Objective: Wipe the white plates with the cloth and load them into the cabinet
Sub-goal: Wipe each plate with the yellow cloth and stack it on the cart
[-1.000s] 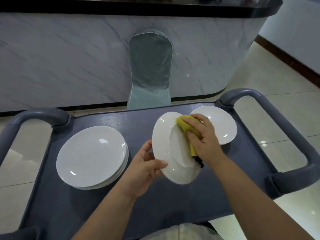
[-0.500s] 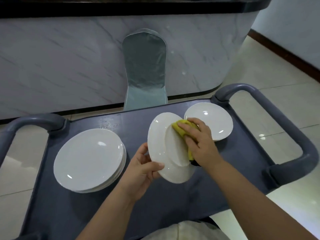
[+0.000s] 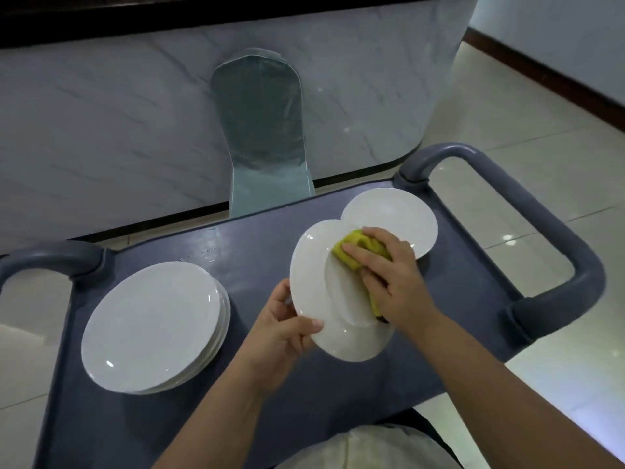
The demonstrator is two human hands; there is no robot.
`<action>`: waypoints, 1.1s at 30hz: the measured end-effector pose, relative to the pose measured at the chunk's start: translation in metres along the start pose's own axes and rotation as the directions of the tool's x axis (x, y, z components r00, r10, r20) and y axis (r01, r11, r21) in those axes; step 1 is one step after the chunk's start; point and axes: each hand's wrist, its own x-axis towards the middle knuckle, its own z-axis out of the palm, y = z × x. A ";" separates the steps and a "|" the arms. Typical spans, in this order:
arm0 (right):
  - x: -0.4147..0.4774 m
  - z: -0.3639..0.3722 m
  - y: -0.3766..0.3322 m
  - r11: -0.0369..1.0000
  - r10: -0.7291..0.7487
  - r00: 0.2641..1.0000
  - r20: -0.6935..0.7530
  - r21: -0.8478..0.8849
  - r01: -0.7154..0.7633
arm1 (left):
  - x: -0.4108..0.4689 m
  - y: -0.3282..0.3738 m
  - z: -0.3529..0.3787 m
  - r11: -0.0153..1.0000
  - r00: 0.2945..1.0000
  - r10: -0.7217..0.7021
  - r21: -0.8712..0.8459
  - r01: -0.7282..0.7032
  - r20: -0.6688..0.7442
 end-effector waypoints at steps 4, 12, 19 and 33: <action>-0.028 0.007 -0.003 0.989 -0.135 0.979 0.154 0.083 0.123 | 0.015 0.011 -0.003 0.998 0.991 0.048 -0.043 -0.054 -0.125; -0.054 -0.048 0.092 0.966 0.245 0.969 -0.020 -0.082 -0.246 | 0.054 0.032 0.032 0.968 0.951 0.161 0.230 -0.100 -0.263; -0.029 -0.100 0.133 0.958 0.284 0.957 -0.060 -0.030 -0.286 | 0.141 0.025 0.118 0.306 0.829 0.559 0.921 -0.242 0.032; -0.010 -0.119 0.182 0.938 0.325 0.946 -0.008 0.130 -0.322 | 0.211 -0.049 0.115 -0.528 0.919 0.231 0.834 -0.158 0.320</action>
